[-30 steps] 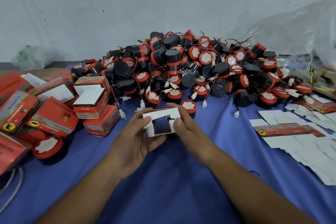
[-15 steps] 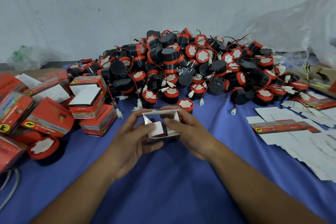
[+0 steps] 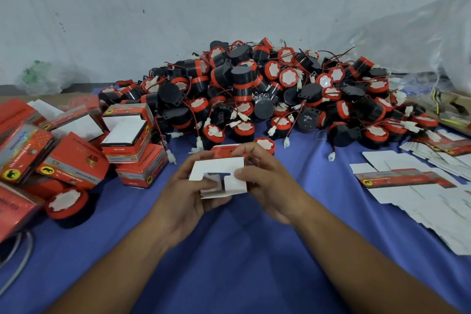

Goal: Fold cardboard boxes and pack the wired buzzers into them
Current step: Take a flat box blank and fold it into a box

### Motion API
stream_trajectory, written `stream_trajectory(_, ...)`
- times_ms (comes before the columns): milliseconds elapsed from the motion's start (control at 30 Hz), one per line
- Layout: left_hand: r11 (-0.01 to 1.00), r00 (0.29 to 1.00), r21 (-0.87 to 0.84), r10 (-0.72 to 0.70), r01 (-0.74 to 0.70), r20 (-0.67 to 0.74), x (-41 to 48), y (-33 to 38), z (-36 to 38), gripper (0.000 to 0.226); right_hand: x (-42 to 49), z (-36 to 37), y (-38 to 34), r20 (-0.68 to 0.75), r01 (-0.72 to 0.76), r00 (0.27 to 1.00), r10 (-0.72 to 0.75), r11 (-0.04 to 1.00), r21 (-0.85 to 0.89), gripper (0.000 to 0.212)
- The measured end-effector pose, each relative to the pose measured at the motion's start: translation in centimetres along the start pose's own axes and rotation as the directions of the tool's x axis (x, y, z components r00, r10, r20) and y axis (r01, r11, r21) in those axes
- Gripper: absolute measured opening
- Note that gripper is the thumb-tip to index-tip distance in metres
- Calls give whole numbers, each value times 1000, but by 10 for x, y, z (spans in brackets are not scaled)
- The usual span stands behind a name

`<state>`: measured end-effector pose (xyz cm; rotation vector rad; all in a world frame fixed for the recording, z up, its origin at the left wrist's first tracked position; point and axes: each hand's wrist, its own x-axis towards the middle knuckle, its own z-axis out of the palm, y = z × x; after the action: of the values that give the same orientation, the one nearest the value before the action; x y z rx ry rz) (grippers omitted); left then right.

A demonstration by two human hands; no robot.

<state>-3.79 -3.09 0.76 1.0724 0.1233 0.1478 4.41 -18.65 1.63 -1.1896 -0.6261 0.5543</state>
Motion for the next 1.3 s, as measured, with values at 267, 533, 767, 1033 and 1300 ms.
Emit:
stream_trajectory(267, 997, 985, -19, -67, 71, 160, -2, 8, -9, 43, 2, -6, -2, -43, 36, 999, -32, 995, 96, 30)
stream_trajectory(533, 663, 972, 716, 81, -219, 222, -7, -3, -2, 50, 4, -9, -10, -286, 87, 958, -24, 974, 211, 25)
stream_trajectory(767, -115, 916, 959, 284, -260, 282, -8, -10, -2, 113, 3, -9, -16, -263, -30, 963, 67, 990, 139, 39)
stream_trajectory(1033, -301, 530, 618, 326, -726, 782, -10, -9, 15, 76, -1, 8, -17, -280, -215, 923, 265, 957, 194, 56)
stream_trajectory(1300, 37, 752, 920, 590, -390, 295, -9, 7, 4, 91, -4, 20, -8, -30, -177, 982, 184, 971, 161, 50)
